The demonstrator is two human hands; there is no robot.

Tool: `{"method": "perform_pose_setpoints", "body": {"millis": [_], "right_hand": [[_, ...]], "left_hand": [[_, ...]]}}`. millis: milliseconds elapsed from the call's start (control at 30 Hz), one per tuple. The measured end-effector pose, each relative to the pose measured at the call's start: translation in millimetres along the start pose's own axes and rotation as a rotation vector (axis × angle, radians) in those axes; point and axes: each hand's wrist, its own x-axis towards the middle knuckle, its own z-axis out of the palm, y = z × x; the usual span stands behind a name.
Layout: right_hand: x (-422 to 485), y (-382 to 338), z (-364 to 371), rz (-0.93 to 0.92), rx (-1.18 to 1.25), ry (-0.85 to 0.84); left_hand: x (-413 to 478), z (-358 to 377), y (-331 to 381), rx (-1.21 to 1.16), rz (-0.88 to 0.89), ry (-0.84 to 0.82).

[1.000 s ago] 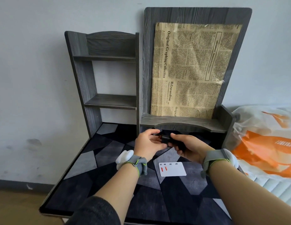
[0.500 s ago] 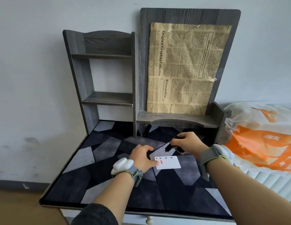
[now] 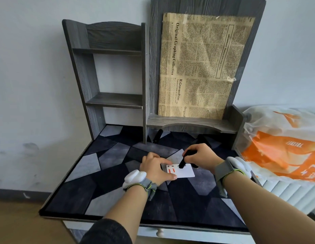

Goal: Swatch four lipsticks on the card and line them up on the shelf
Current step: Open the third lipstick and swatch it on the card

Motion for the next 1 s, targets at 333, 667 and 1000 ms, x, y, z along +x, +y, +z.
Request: {"method": "perform_pose_setpoints", "body": {"millis": [333, 667, 1000], "right_hand": [[5.0, 2.8, 3.0, -0.004, -0.032, -0.017], [4.3, 1.1, 3.8, 0.004, -0.071, -0.03], [4.0, -1.1, 4.0, 0.01, -0.082, -0.063]], "left_hand": [[0.9, -0.5, 0.5, -0.016, -0.009, 0.0], [1.5, -0.6, 1.2, -0.005, -0.018, -0.001], [0.8, -2.2, 1.9, -0.009, -0.023, -0.017]]}}
